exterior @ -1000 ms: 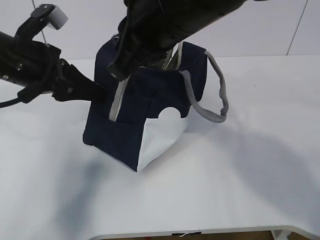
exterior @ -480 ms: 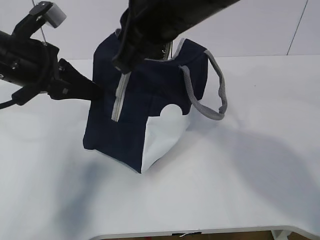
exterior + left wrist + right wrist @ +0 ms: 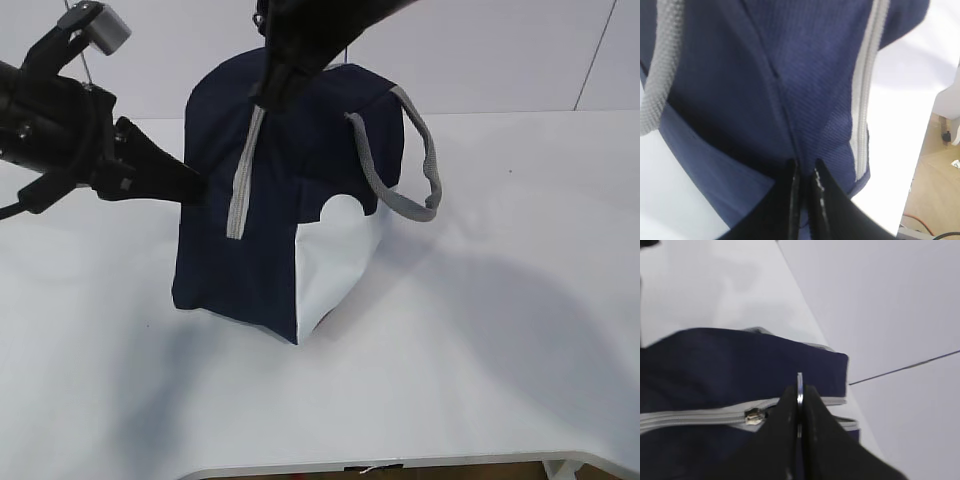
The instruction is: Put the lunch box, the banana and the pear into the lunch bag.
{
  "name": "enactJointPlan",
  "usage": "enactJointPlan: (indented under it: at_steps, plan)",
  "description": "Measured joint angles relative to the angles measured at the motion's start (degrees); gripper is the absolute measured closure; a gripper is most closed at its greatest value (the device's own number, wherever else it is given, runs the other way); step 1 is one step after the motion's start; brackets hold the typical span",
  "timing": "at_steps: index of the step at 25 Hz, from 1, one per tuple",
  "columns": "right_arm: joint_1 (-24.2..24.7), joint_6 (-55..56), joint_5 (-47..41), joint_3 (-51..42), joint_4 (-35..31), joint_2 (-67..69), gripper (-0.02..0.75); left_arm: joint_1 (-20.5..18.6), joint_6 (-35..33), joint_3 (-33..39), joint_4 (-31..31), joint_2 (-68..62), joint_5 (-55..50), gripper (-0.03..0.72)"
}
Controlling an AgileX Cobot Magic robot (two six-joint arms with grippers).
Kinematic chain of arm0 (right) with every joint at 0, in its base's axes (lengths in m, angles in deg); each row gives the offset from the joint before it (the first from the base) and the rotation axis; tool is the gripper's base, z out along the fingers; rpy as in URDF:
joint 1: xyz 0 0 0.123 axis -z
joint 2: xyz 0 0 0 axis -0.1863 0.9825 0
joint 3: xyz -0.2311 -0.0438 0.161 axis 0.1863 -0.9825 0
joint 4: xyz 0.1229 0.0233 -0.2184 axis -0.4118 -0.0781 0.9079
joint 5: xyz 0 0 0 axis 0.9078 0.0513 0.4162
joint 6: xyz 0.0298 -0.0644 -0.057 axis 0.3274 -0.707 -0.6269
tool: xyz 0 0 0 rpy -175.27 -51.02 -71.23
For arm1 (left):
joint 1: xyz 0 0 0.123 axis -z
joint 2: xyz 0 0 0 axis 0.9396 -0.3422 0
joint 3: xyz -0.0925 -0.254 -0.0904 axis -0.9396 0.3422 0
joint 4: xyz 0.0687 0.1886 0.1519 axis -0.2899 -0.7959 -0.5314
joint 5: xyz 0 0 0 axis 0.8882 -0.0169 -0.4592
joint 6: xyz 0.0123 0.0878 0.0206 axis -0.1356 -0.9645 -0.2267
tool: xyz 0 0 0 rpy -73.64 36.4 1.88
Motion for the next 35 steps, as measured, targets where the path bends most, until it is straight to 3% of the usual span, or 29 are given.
enactJointPlan:
  at_steps: [4, 7, 14, 19, 21, 27, 35]
  plan:
    - [0.0, 7.1, 0.9, 0.0, 9.7, 1.7, 0.720, 0.0, 0.0, 0.0, -0.8, 0.0, -0.7, 0.703]
    - [0.2, 10.7, 1.3, 0.0, 12.6, 1.9, 0.720, 0.0, 0.3, 0.0, -1.1, 0.0, -0.8, 0.703]
    - [1.6, 19.1, 1.7, 0.0, 12.7, 2.0, 0.720, 0.0, 1.1, -0.1, -1.5, 0.1, -1.0, 0.703]
    - [2.1, 21.4, 1.7, 0.2, 8.2, 2.0, 0.720, 0.0, 2.4, -0.1, -1.2, 0.1, -1.0, 0.688]
    - [2.2, 21.6, 1.1, 0.5, 6.2, 2.0, 0.720, 0.0, 2.7, -0.1, -0.4, 0.1, -1.0, 0.634]
    - [2.2, 21.6, -2.0, 0.6, 0.5, 2.0, 0.720, 0.0, 4.1, -1.1, 1.8, 0.1, -1.1, 0.342]
    - [2.2, 21.7, -2.2, 0.6, -4.9, 2.0, 0.720, 0.1, 4.4, -3.2, 4.4, 0.9, 0.3, 0.288]
